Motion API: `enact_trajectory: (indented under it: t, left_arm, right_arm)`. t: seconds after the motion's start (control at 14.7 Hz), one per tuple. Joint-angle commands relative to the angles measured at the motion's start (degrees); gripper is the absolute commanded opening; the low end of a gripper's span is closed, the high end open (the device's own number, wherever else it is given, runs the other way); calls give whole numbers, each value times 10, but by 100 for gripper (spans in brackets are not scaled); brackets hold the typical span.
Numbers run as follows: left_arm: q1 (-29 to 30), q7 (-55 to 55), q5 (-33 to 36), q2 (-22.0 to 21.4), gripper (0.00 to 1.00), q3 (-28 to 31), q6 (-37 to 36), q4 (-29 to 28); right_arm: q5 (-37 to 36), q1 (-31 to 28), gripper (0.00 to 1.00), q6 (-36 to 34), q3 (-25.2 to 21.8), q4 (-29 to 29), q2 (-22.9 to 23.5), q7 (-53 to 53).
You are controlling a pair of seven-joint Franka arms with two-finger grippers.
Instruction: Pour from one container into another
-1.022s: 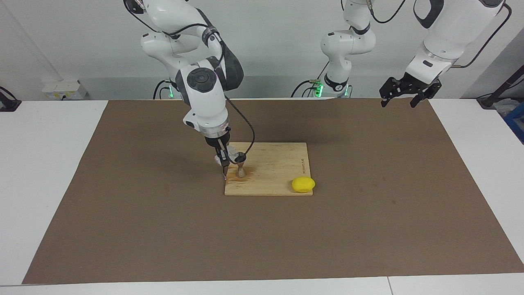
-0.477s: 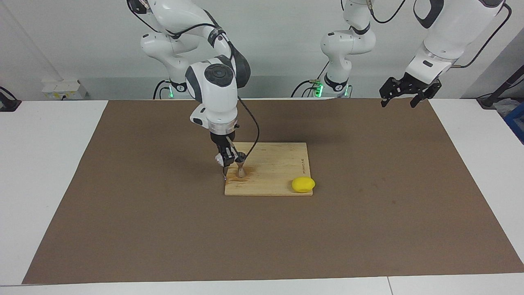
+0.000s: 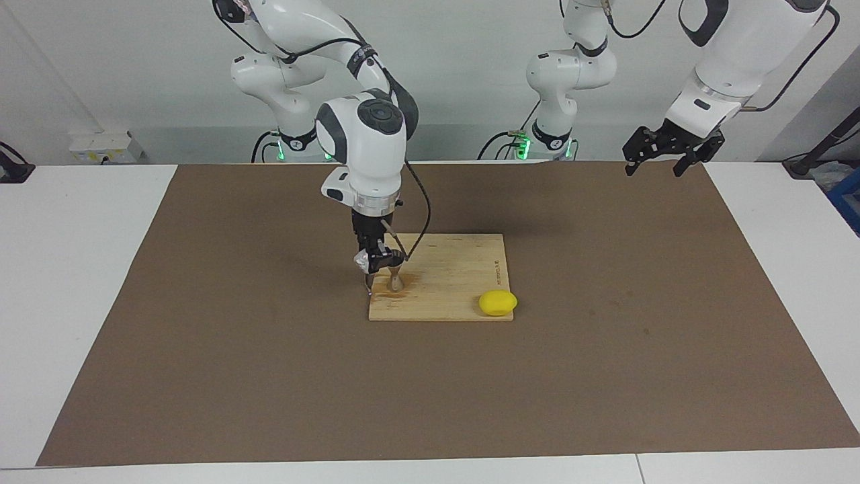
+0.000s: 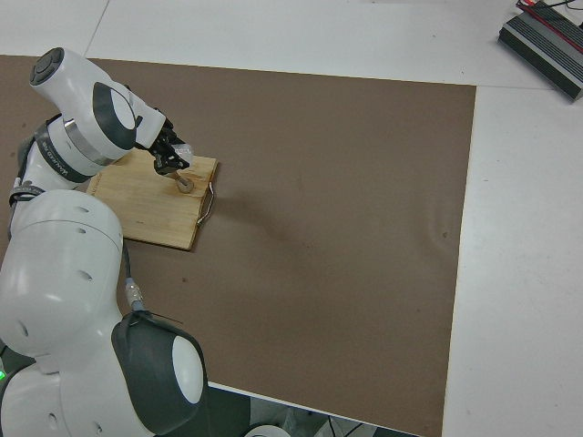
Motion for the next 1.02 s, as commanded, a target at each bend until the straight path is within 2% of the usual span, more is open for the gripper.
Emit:
enact_trajectory:
  t: [0.0,0.34,0.95]
  left_arm:
    - [-6,6,2,0,100,6,-2,0]
    - [-6,6,2,0,100,6,-2,0]
    - [-7,6,2,0,100,6,-2,0]
  right_arm:
    - [-35,4,0,-10,1,0,-5,20]
    - [-67,17,0,-8,2,-8,-10,20]
    - [-69,17,0,-10,2,-5,-9,17]
